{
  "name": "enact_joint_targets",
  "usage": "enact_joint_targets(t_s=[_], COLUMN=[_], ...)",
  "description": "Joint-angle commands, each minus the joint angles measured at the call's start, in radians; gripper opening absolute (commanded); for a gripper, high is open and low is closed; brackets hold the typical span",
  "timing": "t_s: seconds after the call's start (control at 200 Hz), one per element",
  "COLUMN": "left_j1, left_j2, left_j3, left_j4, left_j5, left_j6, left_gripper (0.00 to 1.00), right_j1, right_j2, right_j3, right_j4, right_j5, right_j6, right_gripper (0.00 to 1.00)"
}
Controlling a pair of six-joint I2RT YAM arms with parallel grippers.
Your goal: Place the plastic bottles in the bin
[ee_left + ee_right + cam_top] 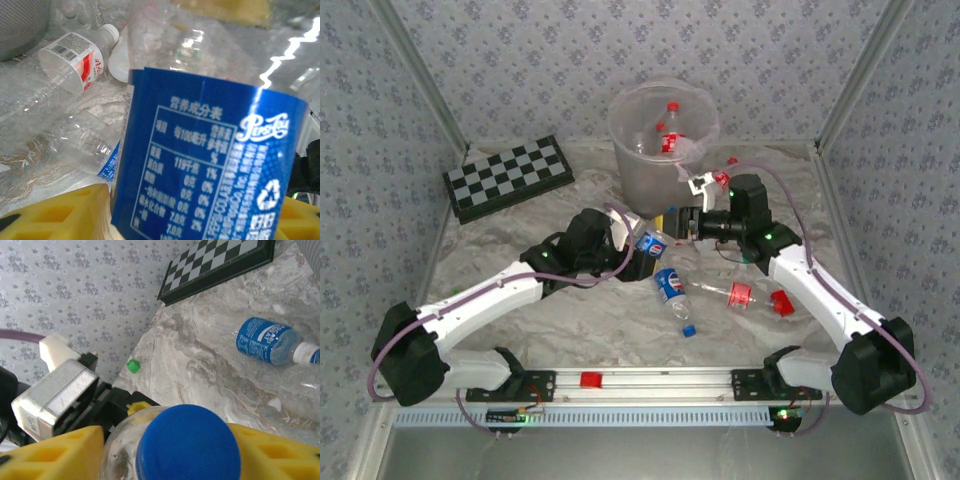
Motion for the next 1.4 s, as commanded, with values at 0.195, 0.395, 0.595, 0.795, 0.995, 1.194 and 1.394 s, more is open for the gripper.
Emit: enact_joint_targets(t_s=[0.195, 0.395, 0.595, 0.795, 0.995, 1.194, 1.394], left_j1=[0.008, 0.016, 0.038, 0.034, -0.067, -0.083, -0.040], left_j2=[-0.008, -0.089, -0.186, -0.226, -0.193, -0.284, -0.325], left_j3=[0.019, 0.000, -0.056, -0.115, -0.127, -0.064, -0.124], left_j4=[0.025, -0.009, -0.045, -0.159, -0.271, -0.648, -0.741], left_j5=[-0.041, -0.093, -0.159, -0.198, -0.167, -0.353, -0.536], left_j6=[0.010, 0.005, -0.046, -0.079, -0.016, -0.081, -0.215], left_gripper=[0.73, 0.92, 0.92, 0.93, 1.00, 1.00, 1.00], right_j1=[0.002, -0.032, -0.097, -0.087, -0.140, -0.164, -0.174], right_j2=[-0.005, 0.026, 0.115, 0.083, -0.010, -0.048, -0.016], right_j3=[0.175, 0.401, 0.627, 0.540, 0.388, 0.335, 0.306], right_j4=[-0.173, -0.337, -0.445, -0.511, -0.554, -0.614, -0.576], right_j5=[0.074, 0.136, 0.159, 0.288, 0.305, 0.315, 0.288], right_j6=[-0.116, -0.219, -0.226, -0.246, -0.207, -0.236, -0.224], right_gripper=[0.48, 0.40, 0.31, 0.39, 0.65, 0.76, 0.77])
